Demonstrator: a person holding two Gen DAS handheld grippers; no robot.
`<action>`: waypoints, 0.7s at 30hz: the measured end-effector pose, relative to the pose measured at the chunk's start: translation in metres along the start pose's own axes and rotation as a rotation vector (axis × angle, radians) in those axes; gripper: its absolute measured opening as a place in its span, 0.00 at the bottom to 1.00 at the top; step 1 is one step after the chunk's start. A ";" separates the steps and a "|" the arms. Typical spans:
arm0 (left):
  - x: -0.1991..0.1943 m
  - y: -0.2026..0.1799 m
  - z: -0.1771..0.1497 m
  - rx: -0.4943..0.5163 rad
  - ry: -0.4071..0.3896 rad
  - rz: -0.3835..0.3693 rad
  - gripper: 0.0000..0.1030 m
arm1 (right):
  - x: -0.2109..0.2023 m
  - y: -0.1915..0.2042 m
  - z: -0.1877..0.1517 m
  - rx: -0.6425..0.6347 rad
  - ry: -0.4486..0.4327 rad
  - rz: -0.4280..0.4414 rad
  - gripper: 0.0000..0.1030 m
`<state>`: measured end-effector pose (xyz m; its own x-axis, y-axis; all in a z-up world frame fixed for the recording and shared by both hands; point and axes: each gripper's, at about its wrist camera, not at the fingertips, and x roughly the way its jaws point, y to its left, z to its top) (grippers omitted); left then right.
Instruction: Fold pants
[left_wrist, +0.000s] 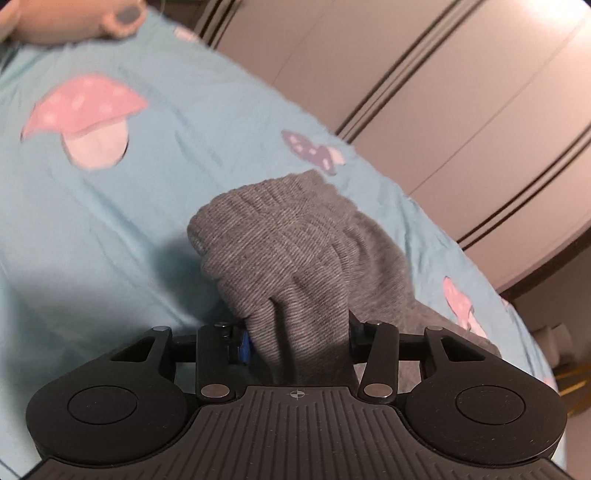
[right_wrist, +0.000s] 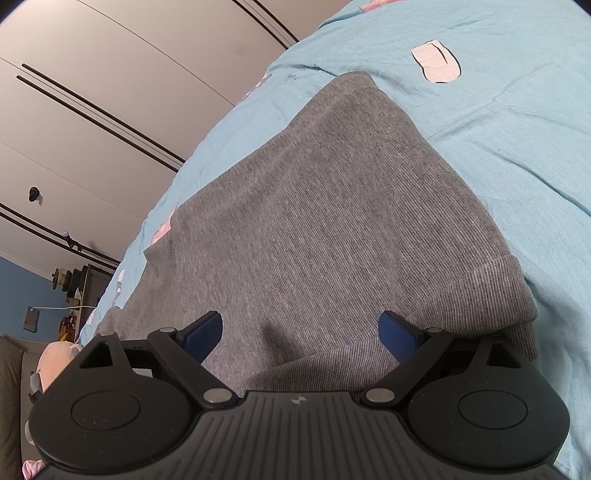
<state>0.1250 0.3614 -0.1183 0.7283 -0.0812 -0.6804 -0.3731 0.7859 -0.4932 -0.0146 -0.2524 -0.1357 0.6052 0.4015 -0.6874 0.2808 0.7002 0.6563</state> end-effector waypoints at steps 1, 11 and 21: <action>0.000 -0.005 0.001 0.020 -0.002 0.011 0.47 | -0.001 -0.001 0.000 0.003 0.000 0.003 0.90; 0.030 -0.006 0.005 -0.047 0.044 -0.015 0.81 | -0.001 -0.001 0.001 0.009 0.002 0.008 0.90; 0.014 -0.006 0.006 -0.031 0.017 0.019 0.37 | -0.003 -0.001 0.002 0.012 -0.010 0.000 0.86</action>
<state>0.1412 0.3591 -0.1212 0.7110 -0.0771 -0.6990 -0.4044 0.7683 -0.4961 -0.0153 -0.2555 -0.1342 0.6123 0.3956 -0.6846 0.2899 0.6932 0.6599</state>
